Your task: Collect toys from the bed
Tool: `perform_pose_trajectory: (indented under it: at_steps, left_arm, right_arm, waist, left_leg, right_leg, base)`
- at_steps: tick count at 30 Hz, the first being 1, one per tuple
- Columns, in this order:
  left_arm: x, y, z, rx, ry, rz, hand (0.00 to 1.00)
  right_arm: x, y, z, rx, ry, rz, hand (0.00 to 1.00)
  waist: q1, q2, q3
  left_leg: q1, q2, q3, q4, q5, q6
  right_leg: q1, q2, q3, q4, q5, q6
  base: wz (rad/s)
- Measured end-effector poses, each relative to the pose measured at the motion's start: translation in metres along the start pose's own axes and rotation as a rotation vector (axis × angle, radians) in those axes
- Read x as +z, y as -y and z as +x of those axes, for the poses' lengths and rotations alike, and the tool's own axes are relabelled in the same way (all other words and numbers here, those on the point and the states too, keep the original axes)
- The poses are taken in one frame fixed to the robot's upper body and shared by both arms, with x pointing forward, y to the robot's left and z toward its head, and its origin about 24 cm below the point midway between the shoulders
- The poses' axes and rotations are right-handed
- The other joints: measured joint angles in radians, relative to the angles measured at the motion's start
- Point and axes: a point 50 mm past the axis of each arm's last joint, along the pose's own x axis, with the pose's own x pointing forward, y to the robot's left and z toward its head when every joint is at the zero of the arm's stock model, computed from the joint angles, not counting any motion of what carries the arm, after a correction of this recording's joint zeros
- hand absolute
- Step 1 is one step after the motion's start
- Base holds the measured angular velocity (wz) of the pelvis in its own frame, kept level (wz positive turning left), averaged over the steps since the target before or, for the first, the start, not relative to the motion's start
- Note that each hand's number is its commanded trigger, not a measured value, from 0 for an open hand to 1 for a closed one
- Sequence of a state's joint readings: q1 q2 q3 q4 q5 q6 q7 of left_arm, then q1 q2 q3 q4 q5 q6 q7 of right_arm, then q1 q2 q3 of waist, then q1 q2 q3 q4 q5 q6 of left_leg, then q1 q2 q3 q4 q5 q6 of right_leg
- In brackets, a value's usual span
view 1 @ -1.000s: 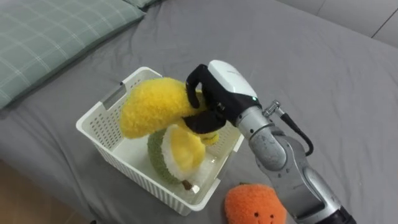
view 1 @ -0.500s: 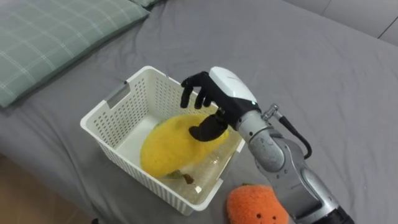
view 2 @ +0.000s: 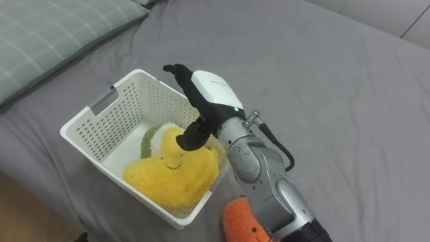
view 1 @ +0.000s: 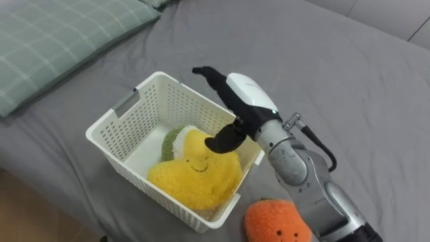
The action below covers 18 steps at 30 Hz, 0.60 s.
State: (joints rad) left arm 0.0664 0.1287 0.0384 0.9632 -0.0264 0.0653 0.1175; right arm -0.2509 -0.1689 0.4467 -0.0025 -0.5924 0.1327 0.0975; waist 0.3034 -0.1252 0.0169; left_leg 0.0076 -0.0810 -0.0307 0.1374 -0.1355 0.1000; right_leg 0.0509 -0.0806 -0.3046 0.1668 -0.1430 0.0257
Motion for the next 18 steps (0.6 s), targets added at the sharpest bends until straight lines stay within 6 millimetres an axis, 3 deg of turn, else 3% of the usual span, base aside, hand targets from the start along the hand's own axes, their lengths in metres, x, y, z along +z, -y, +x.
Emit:
perform_pose_trajectory:
  at_steps: [9, 14, 18]
  left_arm:
    - [-0.002, -0.002, 0.0, 0.024, -0.007, -0.021, 0.0]
    - [-0.003, -0.004, 0.0, 0.039, -0.008, -0.031, 0.0]
    - [-0.012, -0.003, -0.002, 0.039, -0.032, -0.031, 0.0]
  right_arm:
    - [-0.019, 0.016, -0.01, -0.115, -0.067, 0.017, 0.0]
    - [-0.041, 0.026, -0.026, -0.222, -0.143, 0.078, 0.0]
    - [-0.05, 0.032, -0.037, -0.28, -0.174, 0.137, 0.0]
  waist:
    - [-0.011, 0.005, -0.0013]
    - [-0.06, 0.013, -0.0034]
    - [-0.105, 0.035, -0.0146]
  left_leg:
    - [0.006, 0.002, 0.018, 0.0, 0.0, 0.0]
    - [0.005, 0.002, 0.025, 0.006, -0.002, 0.002]
    - [0.016, 0.002, 0.037, 0.006, -0.003, 0.004]
  right_leg:
    - [0.002, -0.001, 0.014, 0.0, 0.0, 0.001]
    - [0.0, -0.001, 0.019, 0.002, 0.001, 0.002]
    - [0.006, 0.0, 0.033, 0.002, 0.002, 0.004]
  base:
    - [-0.04]
    - [-0.04]
    - [-0.09]
